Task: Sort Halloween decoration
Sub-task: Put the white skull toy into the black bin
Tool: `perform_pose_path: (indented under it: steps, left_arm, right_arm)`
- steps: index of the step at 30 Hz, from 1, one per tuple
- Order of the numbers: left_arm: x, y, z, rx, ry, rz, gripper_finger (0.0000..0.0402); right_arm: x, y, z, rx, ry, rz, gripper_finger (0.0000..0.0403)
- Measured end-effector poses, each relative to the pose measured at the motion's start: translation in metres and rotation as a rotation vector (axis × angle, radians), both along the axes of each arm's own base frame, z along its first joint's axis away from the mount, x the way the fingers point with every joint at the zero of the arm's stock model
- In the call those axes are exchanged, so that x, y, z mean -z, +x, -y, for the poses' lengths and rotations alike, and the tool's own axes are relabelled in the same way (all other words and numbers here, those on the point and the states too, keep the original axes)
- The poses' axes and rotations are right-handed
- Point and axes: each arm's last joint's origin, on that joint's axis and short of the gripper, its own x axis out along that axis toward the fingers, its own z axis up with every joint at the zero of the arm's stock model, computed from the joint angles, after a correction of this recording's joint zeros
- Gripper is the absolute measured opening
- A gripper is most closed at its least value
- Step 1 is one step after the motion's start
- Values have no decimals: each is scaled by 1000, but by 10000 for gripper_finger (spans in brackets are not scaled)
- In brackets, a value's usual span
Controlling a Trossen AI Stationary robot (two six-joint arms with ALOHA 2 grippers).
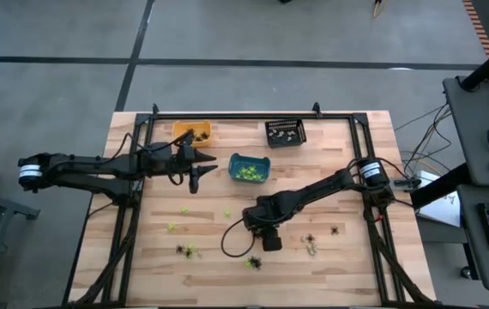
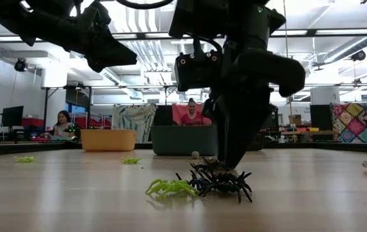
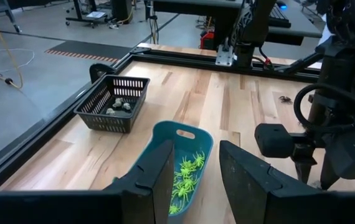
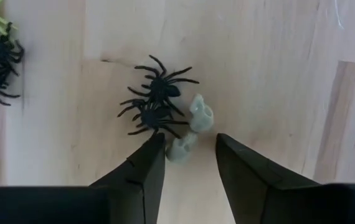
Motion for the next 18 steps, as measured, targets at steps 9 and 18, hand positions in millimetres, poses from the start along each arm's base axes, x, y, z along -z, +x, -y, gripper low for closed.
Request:
perform_pose_path:
  steps: [9, 18]
  left_arm:
    - [0, 0, 0, 0, -2, -5, 111]
    - [1, 0, 0, -2, -8, -4, 111]
  right_arm:
    - [6, -2, 3, 9, 6, 6, 105]
    - [4, -4, 6, 13, 7, -14, 27]
